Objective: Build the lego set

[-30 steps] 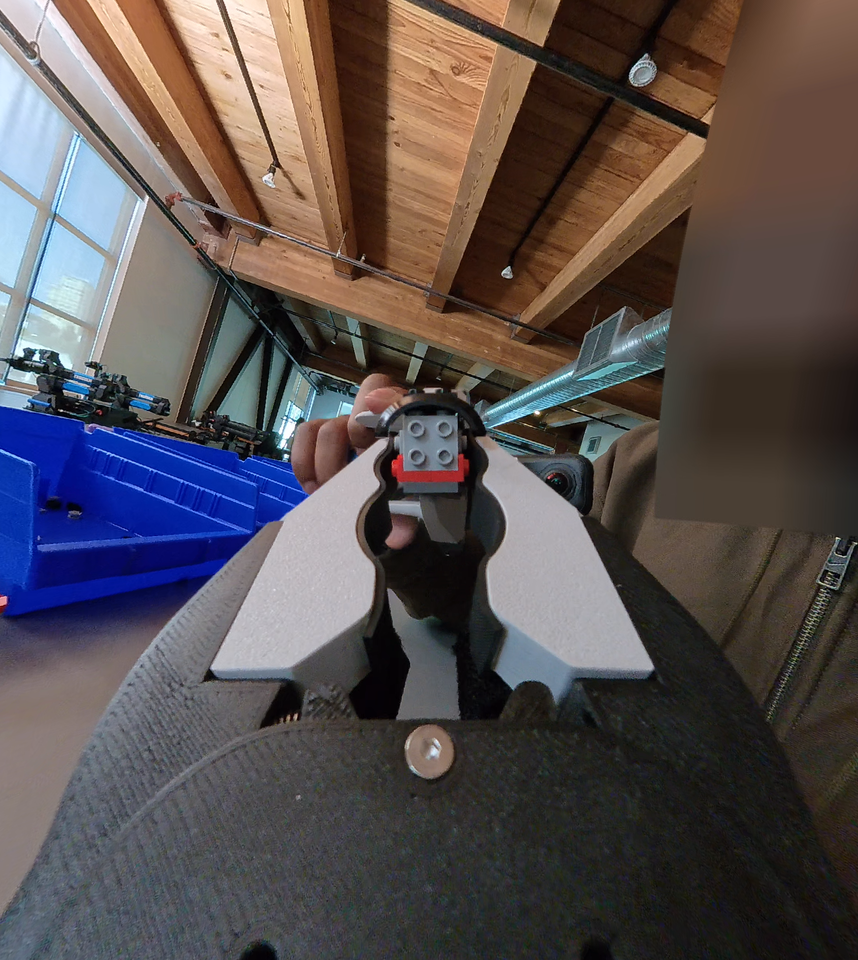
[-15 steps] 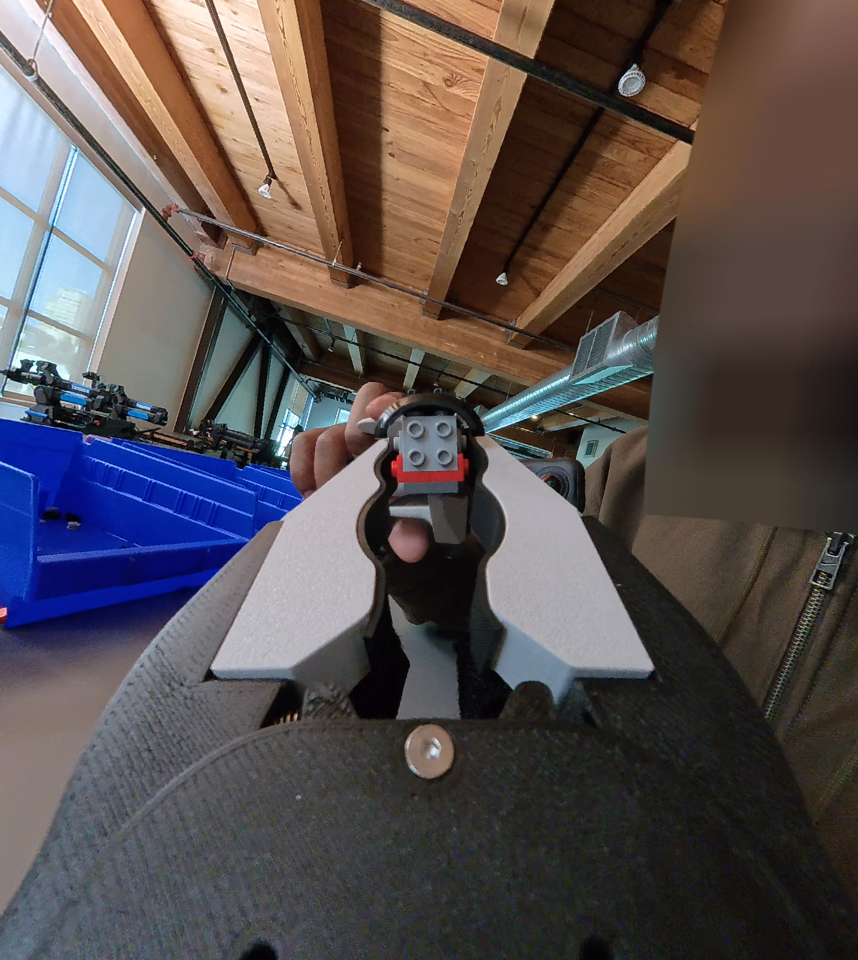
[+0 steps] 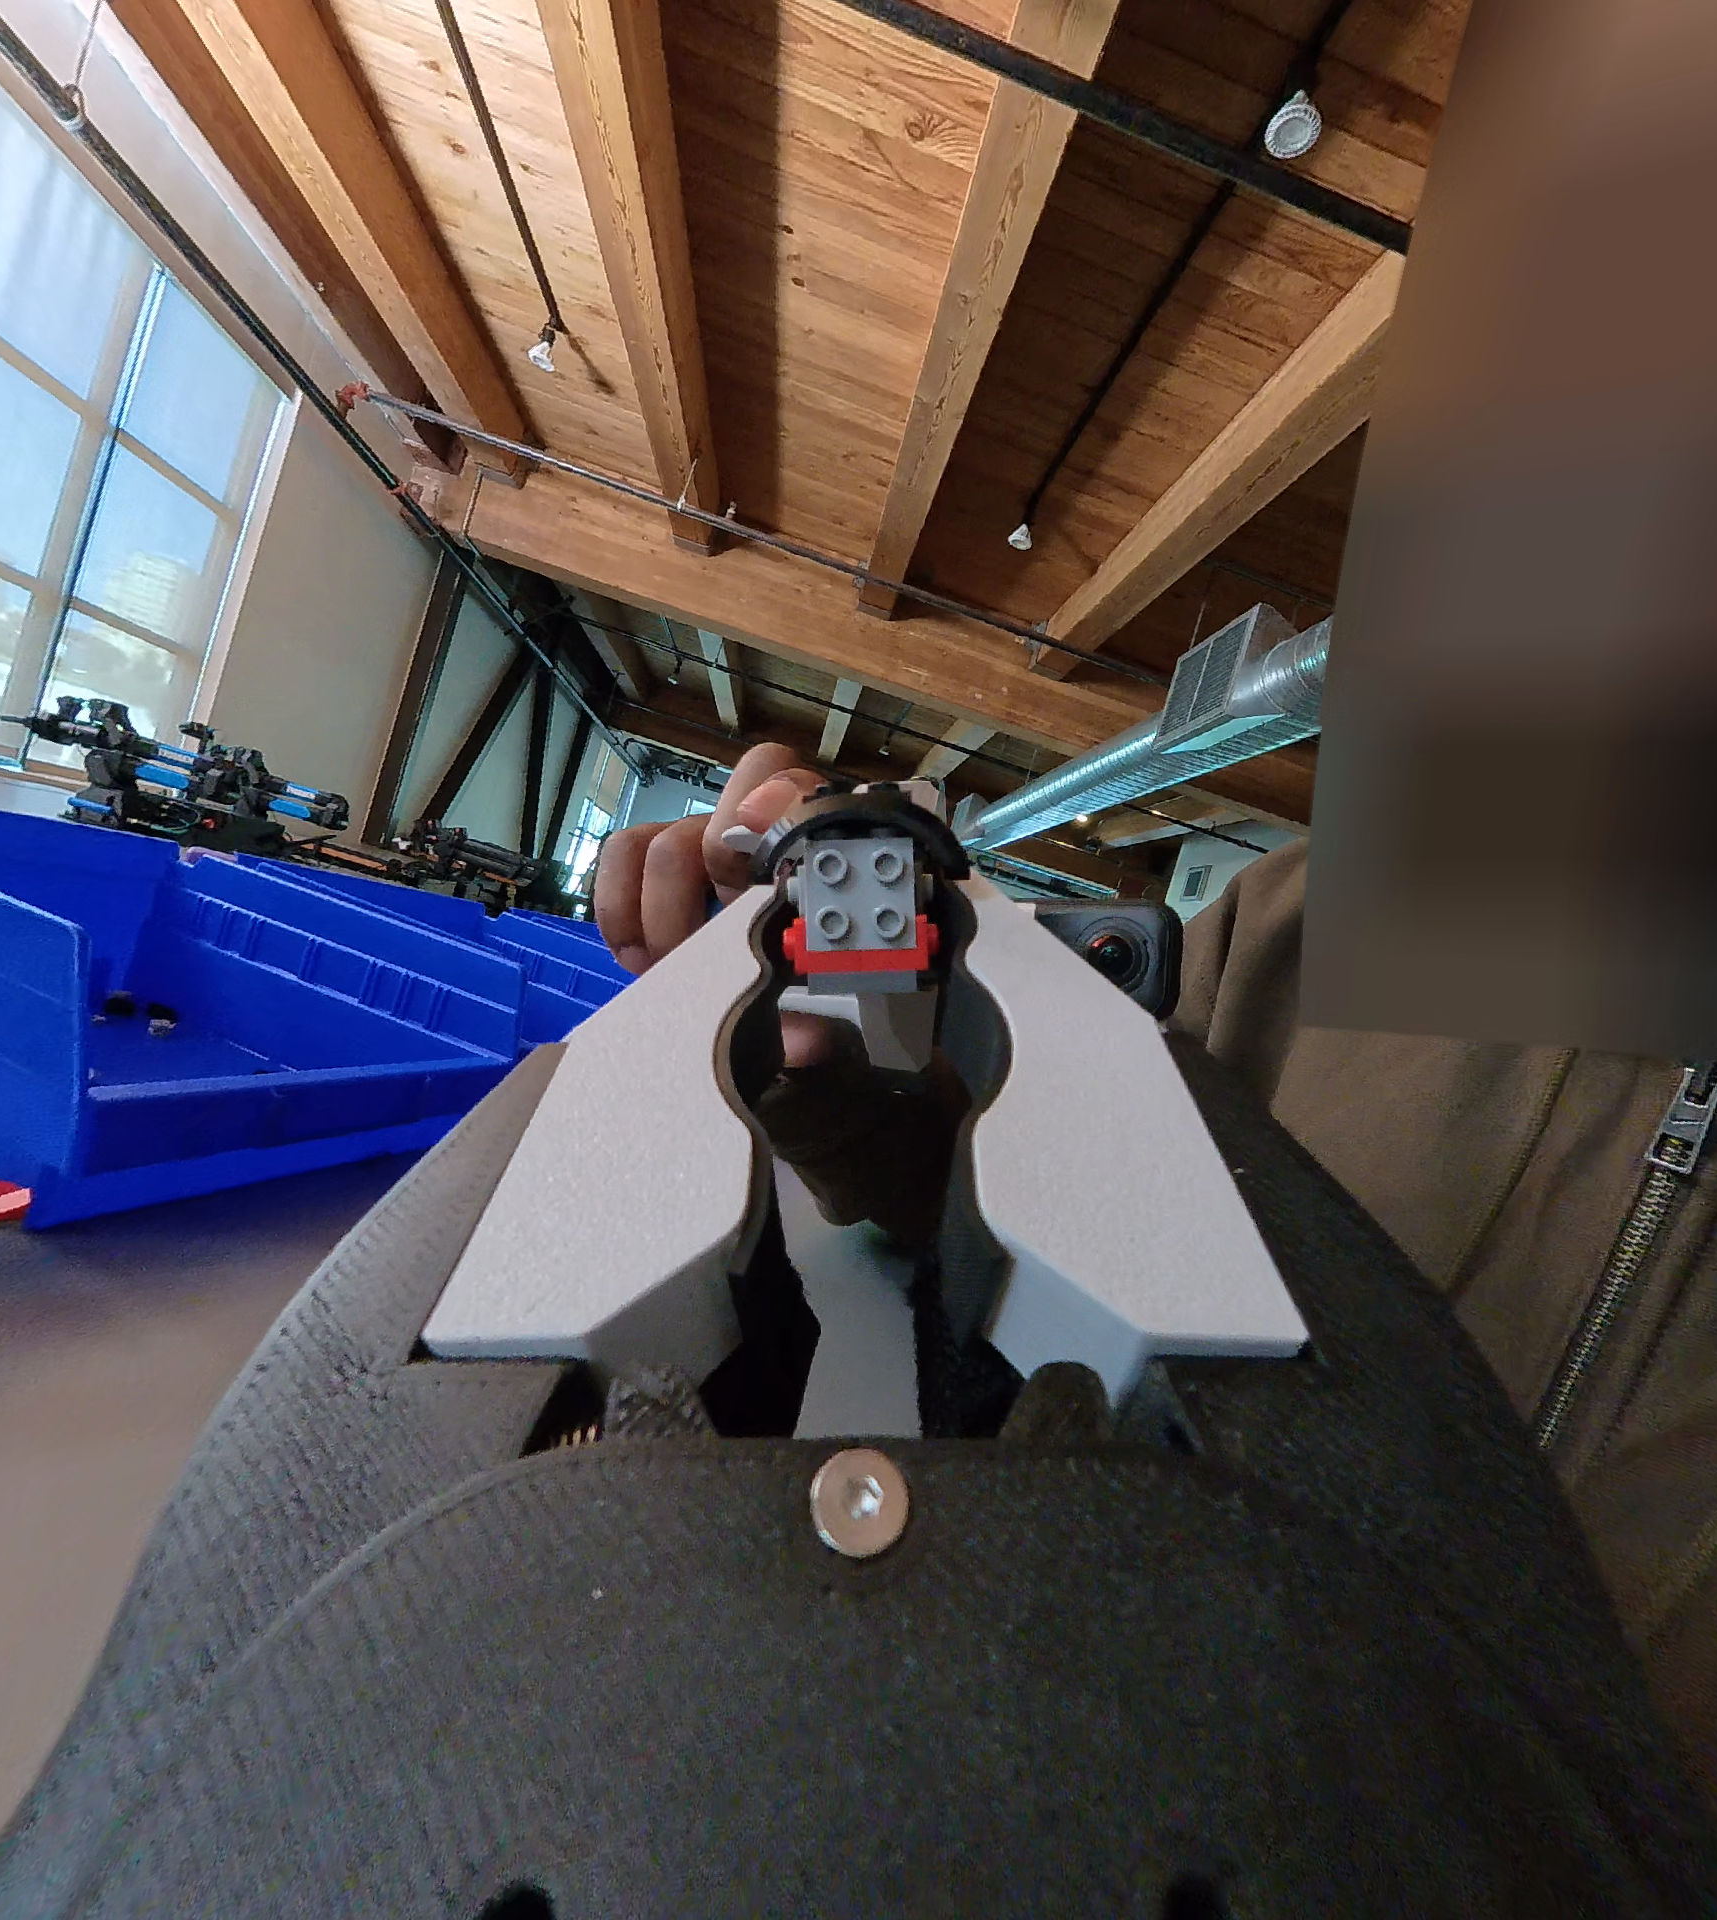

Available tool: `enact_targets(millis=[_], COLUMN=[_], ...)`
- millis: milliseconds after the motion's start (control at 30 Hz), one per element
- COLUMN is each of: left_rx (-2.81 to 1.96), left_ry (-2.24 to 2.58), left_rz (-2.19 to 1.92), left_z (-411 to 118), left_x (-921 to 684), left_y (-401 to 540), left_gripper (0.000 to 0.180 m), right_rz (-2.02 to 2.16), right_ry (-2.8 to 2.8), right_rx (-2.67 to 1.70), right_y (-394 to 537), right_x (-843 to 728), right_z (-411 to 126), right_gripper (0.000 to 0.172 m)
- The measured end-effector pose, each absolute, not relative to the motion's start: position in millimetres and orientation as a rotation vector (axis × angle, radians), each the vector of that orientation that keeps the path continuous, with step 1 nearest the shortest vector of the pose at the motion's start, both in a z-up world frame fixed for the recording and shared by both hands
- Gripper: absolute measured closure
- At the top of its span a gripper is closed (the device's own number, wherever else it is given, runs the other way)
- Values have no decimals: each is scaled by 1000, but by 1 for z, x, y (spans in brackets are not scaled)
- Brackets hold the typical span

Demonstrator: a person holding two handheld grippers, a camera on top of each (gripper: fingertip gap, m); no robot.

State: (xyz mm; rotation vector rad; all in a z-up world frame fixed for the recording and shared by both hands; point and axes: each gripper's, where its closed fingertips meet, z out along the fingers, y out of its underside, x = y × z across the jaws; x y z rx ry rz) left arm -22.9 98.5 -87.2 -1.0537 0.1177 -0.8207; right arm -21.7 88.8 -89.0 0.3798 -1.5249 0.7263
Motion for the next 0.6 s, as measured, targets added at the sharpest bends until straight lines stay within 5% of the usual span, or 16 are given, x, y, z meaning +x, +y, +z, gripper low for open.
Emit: enact_targets(millis=[167,267,600], left_rx=[-1043,-1029,-1147], left_ry=[116,110,261], left_rz=[-779,-740,-325], left_z=[-84,-80,-88], left_x=[-27,-33,-37], left_y=[97,94,98], left_gripper=[155,155,155], right_rz=[762,879,1959], right_ry=[-1498,-1536,-1746], right_rx=[319,196,-903], right_y=[91,97,116], right_x=[-26,-31,-41], right_z=[-86,-83,-90], right_gripper=[139,121,102])
